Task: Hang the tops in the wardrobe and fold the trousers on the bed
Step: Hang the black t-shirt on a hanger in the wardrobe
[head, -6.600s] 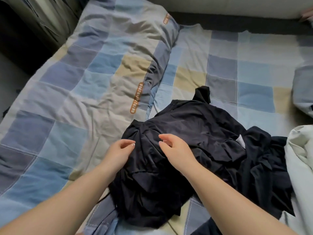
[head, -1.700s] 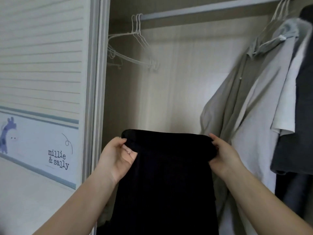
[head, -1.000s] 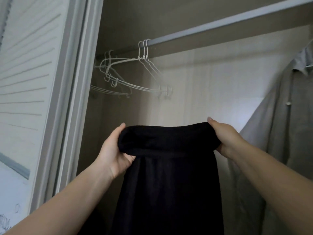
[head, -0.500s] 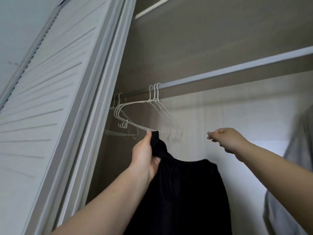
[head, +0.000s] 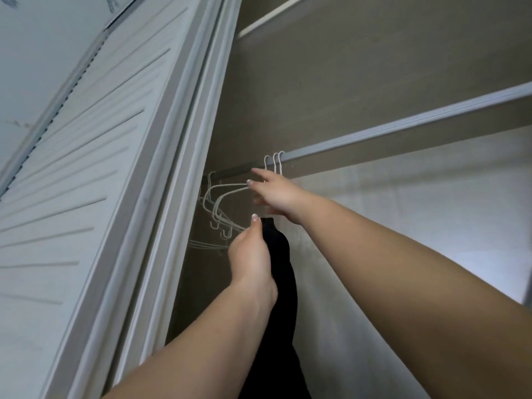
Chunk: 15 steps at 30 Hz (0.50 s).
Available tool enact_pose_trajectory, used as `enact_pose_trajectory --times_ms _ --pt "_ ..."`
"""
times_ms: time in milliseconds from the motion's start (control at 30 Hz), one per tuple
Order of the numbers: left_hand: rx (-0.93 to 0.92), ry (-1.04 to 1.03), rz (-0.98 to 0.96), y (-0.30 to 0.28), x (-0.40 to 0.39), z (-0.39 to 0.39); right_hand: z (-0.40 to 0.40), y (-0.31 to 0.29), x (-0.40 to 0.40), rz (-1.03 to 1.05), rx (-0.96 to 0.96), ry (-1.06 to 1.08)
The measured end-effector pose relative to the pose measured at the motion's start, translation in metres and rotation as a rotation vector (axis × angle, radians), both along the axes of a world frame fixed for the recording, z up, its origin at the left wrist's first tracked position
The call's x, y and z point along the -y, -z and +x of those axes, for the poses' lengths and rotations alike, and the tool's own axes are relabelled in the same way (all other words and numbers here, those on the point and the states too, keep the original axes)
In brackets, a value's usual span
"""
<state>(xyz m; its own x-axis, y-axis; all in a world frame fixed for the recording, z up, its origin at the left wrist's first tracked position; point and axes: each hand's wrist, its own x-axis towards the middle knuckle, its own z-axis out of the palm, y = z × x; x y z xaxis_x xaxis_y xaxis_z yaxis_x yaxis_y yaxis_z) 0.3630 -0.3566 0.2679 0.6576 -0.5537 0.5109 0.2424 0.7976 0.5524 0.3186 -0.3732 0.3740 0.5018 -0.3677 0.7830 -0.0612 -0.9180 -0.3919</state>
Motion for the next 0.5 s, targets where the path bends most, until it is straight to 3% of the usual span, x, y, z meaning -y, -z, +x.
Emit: enact_pose_trajectory --times_ms 167,500 --pt "-0.053 -0.042 -0.03 0.001 0.001 0.003 0.024 -0.011 -0.005 0.021 -0.121 0.026" --pt "-0.079 -0.02 -0.066 -0.001 -0.002 0.005 0.036 -0.012 0.001 -0.166 -0.113 0.28"
